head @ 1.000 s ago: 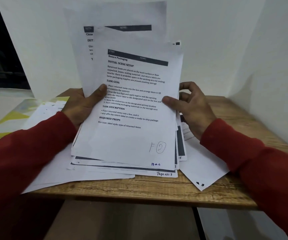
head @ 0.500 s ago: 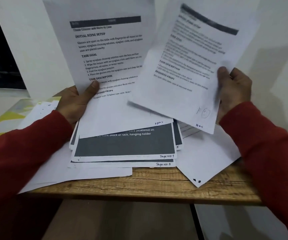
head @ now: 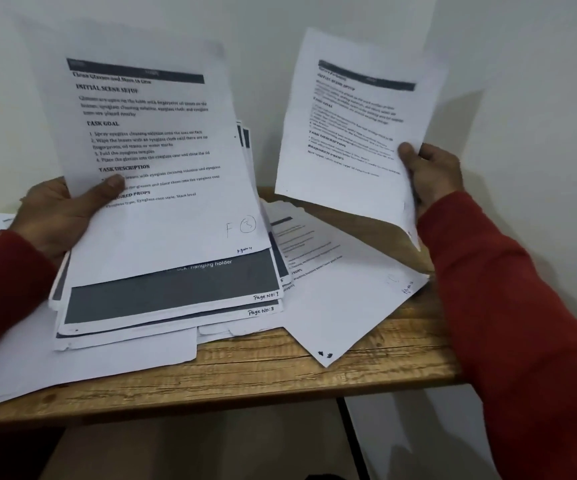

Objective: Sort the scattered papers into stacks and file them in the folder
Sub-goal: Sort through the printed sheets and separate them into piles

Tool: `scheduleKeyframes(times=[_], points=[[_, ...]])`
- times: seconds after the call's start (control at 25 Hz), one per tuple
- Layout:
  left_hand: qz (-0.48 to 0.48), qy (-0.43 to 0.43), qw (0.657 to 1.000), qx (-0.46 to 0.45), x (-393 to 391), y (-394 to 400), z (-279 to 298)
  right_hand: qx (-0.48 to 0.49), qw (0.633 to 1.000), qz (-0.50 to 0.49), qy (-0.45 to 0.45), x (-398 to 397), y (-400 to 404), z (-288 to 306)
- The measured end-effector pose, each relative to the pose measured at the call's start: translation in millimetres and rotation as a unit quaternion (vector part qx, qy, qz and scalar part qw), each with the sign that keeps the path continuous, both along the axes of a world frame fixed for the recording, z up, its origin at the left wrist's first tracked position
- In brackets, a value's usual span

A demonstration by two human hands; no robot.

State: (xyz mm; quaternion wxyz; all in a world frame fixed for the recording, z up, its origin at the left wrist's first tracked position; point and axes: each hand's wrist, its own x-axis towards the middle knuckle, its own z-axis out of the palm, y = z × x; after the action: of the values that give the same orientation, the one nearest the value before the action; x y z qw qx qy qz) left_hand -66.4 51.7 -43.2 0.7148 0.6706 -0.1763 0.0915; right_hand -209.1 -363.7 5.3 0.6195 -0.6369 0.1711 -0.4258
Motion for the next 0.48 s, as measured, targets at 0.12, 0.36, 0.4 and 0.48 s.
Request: scheduleKeyframes(times=[0.12,0.36,0.4,0.48], points=[[-0.029,0.015,0.999,0.028,-1,2,1,-0.017,0.997,0.075,0.023,0,28,0],[-0.033,0.02,0.996,0.081,-3,4,4,-0.084,0.972,0.199,0.091,19,111,-28],[-0.04,0.022,0.996,0.08,-3,0,5,-0.101,0.97,0.201,0.096,20,121,-32],[-0.021,-0.003,0.996,0.09,-16,-4,13,-0.121,0.967,0.206,0.091,23,133,-38]])
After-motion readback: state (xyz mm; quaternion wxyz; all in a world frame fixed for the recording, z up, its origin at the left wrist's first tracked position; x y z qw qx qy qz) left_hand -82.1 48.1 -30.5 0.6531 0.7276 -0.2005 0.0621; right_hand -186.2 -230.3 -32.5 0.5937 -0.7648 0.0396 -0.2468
